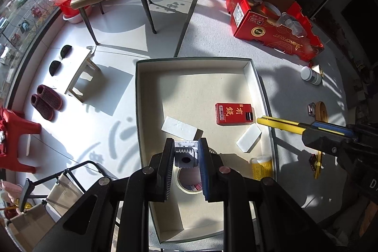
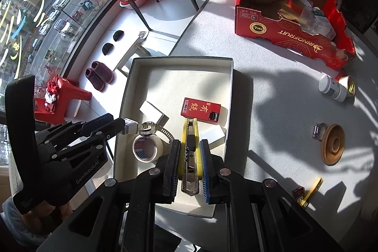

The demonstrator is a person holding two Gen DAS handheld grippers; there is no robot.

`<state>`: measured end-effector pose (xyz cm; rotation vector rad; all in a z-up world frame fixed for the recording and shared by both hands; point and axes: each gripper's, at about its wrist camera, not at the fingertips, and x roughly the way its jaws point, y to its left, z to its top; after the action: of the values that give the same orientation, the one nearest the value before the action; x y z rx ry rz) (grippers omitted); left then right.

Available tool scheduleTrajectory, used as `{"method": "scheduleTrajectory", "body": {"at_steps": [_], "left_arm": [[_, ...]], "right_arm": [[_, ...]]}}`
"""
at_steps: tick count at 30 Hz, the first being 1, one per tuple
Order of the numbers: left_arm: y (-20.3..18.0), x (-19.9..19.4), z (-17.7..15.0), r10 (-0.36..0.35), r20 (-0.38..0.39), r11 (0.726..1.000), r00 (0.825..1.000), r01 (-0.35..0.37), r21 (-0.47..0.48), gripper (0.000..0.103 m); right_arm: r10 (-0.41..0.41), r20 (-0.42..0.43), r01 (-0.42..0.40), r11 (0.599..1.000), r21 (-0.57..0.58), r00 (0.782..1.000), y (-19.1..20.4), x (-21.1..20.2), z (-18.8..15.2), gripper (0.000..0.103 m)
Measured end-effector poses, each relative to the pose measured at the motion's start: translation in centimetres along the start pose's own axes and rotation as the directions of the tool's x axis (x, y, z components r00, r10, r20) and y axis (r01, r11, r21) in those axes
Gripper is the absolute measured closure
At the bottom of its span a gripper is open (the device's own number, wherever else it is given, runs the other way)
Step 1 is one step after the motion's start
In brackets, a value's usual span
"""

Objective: Organize rigid objects
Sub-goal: 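Open the left tool to drop the grey plug while the right tool releases the yellow knife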

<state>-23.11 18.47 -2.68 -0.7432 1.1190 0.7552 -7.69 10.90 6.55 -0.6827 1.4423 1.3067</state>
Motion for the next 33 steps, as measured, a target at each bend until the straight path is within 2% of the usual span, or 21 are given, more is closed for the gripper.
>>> {"method": "scheduleTrajectory", "body": {"at_steps": [10, 19, 23, 24, 25, 26, 27, 28, 29, 30, 31, 32, 33], "left_arm": [[-1.1, 2.3, 2.2, 0.019, -0.045, 0.998, 0.999, -0.016, 0.056, 0.081], [-2.0, 4.4, 2.6, 0.044, -0.088, 0.995, 0.995, -0.036, 0.09, 0.081], [-2.4, 4.7, 2.7, 0.055, -0.08, 0.994, 0.995, -0.047, 0.1, 0.08], [-2.4, 4.9, 2.9, 0.06, -0.089, 0.994, 0.994, -0.051, 0.094, 0.071], [-2.4, 5.1, 2.9, 0.068, -0.096, 0.994, 0.993, -0.06, 0.086, 0.054], [-2.2, 5.3, 2.9, 0.089, -0.105, 0.994, 0.991, -0.081, 0.08, 0.046], [-1.9, 5.5, 2.9, 0.093, -0.113, 0.994, 0.989, -0.086, 0.064, 0.032], [-1.5, 5.7, 2.8, 0.09, -0.125, 0.995, 0.988, -0.085, 0.044, 0.022], [-1.1, 5.9, 2.8, 0.09, -0.143, 0.996, 0.986, -0.087, 0.024, 0.021], [-0.7, 6.1, 2.7, 0.09, -0.154, 0.996, 0.984, -0.09, 0.007, 0.02], [-0.3, 6.2, 2.7, 0.085, -0.159, 0.996, 0.984, -0.087, -0.009, 0.016], [0.0, 6.2, 2.6, 0.074, -0.162, 0.997, 0.984, -0.078, -0.023, 0.012], [0.1, 6.1, 2.6, 0.068, -0.161, 0.997, 0.985, -0.074, -0.032, 0.007]], "right_arm": [[0.002, -0.029, -0.001, 1.0, 0.031, 1.0, 0.1, 2.4, 1.6, 0.086], [0.003, -0.082, 0.0, 0.999, 0.045, 0.997, -0.2, 5.0, 1.3, 0.086], [-0.014, -0.103, 0.017, 0.999, 0.033, 0.995, -0.2, 5.9, 1.0, 0.086], [-0.024, -0.105, 0.027, 0.999, 0.029, 0.994, -0.2, 6.0, 0.9, 0.086], [-0.033, -0.112, 0.036, 0.999, 0.023, 0.993, -0.2, 6.1, 0.7, 0.085], [-0.046, -0.114, 0.049, 0.999, 0.021, 0.992, -0.3, 6.1, 0.7, 0.084], [-0.053, -0.115, 0.055, 0.998, 0.019, 0.992, -0.4, 6.1, 0.6, 0.083], [-0.064, -0.113, 0.066, 0.998, 0.016, 0.992, -0.5, 5.9, 0.5, 0.08], [-0.084, -0.114, 0.086, 0.996, 0.014, 0.99, -0.6, 5.8, 0.5, 0.067], [-0.115, -0.115, 0.117, 0.993, 0.014, 0.987, -0.9, 5.7, 0.4, 0.043], [-0.136, -0.102, 0.138, 0.99, 0.013, 0.985, -1.2, 5.4, 0.2, 0.032], [-0.143, -0.076, 0.145, 0.989, 0.014, 0.987, -1.4, 4.8, 0.1, 0.016], [-0.151, -0.052, 0.152, 0.988, 0.012, 0.987, -1.7, 4.3, -0.2, 0.015]]}}
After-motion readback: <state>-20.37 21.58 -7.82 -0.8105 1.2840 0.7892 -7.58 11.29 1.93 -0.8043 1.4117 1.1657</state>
